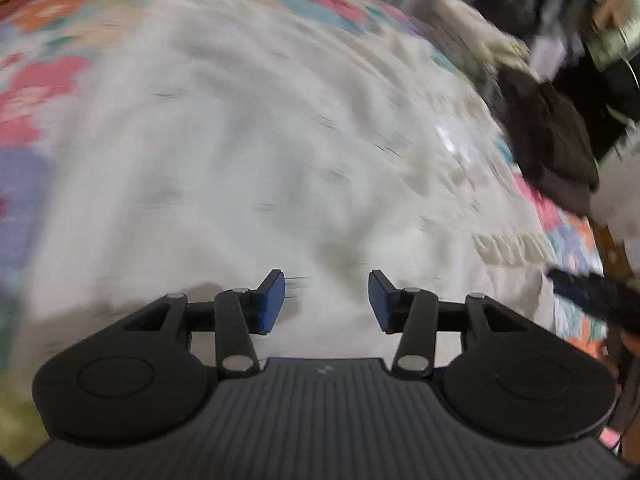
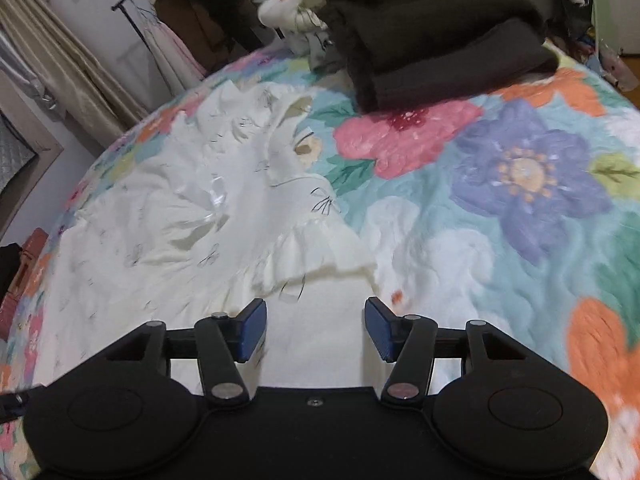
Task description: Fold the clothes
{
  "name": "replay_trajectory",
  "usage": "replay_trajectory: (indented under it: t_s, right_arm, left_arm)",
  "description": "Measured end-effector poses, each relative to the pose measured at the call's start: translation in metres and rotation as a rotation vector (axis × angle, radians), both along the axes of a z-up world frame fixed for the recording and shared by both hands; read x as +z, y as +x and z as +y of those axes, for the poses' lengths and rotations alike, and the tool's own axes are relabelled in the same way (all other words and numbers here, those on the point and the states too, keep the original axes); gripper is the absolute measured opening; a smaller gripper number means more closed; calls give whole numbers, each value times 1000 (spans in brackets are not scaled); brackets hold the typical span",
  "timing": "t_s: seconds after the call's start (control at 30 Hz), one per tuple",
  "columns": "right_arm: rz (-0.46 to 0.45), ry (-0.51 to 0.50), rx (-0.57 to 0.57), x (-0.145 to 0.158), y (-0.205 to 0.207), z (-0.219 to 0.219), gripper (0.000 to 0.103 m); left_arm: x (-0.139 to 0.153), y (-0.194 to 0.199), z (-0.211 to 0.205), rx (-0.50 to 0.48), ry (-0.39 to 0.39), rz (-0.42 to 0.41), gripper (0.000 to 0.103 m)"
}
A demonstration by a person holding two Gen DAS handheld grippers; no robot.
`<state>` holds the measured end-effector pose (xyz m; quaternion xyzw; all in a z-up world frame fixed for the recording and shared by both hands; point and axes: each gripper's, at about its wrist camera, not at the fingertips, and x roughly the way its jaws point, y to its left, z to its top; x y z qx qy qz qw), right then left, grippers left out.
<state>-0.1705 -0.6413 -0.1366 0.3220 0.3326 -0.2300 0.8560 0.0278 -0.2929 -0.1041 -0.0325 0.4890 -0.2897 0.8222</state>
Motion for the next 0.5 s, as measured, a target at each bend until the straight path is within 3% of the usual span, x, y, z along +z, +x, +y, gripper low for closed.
replay_trajectory:
  t_s: [0.13,0.17,0.27,0.4,0.5]
  right_arm:
    - [68,-68,-16,-8,25,-7,60]
    - [68,-101,1,-7,31,-4,55]
    - [53,-199,73,1,42,13,20]
    - [41,-408,188,15,58,59,17]
    - [69,-589,359,18,72,103,18]
  left_arm:
    - [-25,-1,-29,-62,42,40,46]
    - [-31,0,-33,-58,46,55,46]
    - [-38,-4,-38,-80,54,51,46]
    - [-42,-5,-28,-77,25,57,47]
    - [-41,-1,-17,-59,2,75,47]
